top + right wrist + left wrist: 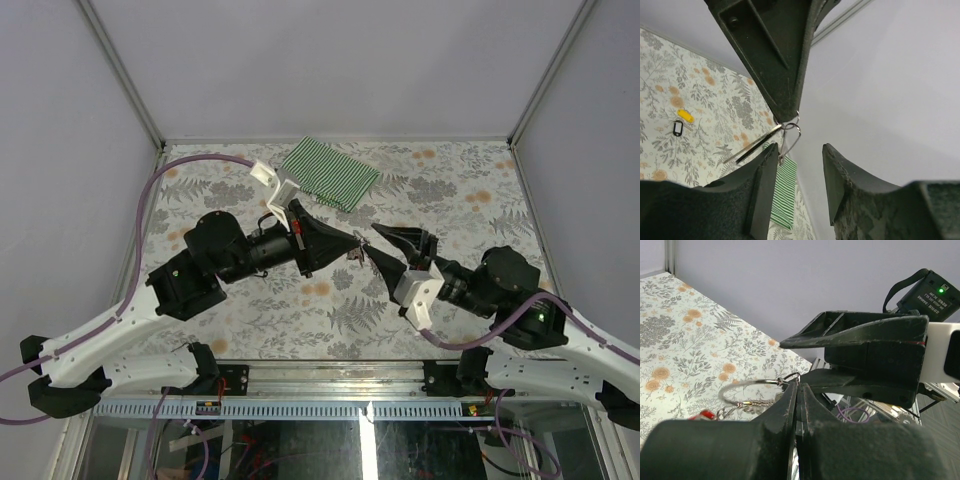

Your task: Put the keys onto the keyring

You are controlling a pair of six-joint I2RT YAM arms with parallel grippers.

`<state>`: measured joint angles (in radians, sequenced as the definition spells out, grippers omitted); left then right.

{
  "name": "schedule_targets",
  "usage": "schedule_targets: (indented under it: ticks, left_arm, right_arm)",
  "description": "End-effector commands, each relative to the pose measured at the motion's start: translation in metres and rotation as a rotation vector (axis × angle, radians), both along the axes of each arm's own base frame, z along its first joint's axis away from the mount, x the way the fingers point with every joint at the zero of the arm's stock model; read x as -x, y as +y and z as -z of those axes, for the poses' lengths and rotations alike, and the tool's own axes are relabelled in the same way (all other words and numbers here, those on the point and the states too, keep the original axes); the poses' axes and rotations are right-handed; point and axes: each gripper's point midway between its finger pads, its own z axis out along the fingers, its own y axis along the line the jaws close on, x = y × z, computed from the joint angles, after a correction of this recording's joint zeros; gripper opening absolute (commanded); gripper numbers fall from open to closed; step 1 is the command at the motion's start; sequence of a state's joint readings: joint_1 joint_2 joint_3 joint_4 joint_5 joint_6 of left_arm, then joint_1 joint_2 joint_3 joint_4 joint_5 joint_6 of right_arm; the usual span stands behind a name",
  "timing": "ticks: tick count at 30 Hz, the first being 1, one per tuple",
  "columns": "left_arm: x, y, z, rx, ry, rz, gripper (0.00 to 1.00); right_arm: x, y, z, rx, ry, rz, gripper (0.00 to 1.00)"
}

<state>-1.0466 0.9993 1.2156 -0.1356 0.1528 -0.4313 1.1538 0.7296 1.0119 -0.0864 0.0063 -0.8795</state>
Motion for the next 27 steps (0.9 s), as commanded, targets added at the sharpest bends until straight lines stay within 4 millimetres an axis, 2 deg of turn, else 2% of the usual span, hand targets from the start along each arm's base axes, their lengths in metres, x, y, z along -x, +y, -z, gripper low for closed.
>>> schedule_targets:
  ticks: [1,7,18,27]
  left_arm:
    - [0.003,0.009,-0.031,0.058,-0.064,-0.012,0.00]
    - [0.005,0.008,-0.031,0.059,-0.065,0.004,0.00]
    - [0.007,0.007,-0.027,0.033,-0.070,0.016,0.00]
    - [0.006,0.008,-0.024,-0.016,-0.089,0.014,0.00]
  right_arm:
    - [0.007,-0.014,-0.011,-0.082,0.040,-0.003,0.48]
    - [0.006,-0.014,0.004,-0.069,0.083,0.005,0.49]
    - [0.012,-0.014,0.013,-0.096,0.182,-0.018,0.48]
    - [0.025,-0.019,0.005,-0.109,0.273,-0.060,0.50]
